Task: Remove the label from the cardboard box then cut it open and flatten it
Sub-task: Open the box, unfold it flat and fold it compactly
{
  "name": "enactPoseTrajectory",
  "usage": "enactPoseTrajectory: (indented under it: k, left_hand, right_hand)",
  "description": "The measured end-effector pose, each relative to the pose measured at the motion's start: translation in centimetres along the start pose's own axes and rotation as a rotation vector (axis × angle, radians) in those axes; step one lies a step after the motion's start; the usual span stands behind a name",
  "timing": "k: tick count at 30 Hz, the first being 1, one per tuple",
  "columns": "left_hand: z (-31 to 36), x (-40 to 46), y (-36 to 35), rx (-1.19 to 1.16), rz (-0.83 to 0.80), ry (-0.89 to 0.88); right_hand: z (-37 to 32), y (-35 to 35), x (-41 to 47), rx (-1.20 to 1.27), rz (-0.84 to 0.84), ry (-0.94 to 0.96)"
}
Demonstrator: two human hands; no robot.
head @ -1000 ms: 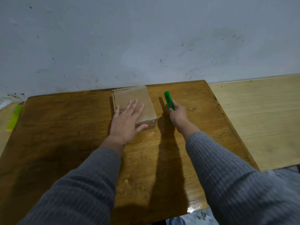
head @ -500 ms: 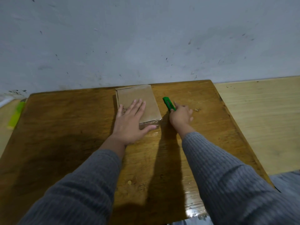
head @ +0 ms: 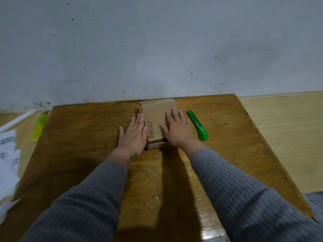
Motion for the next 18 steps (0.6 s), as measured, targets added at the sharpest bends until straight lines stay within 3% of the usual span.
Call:
enactPoseTrajectory:
  k: [7, 13, 18]
  left_hand:
    - [-3.3, -3.2, 0.9, -0.100, 0.013, 0.032]
    - [-6.2, -4.8, 0.7, 0.038, -0.046, 0.059]
    - [-5.1, -5.1, 1.1, 0.171, -0.028, -0.071]
  right_hand:
    - [-2.0, -1.1, -3.0, -0.069, -0.080, 0.072]
    - [-3.4, -0.7, -4.6, -0.256, 0.014, 0.059]
    - [-5.9, -0.9, -5.1, -0.182, -0.013, -0.060]
Point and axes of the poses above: each hand's wrist, its own x-axis towards the middle knuckle, its own y-axis out of the back of the hand, z = x × y, the point moved 8 cm from there along x, towards the middle knuckle, and after that the axes turned 7 degrees about z, right-handed, at the moved point
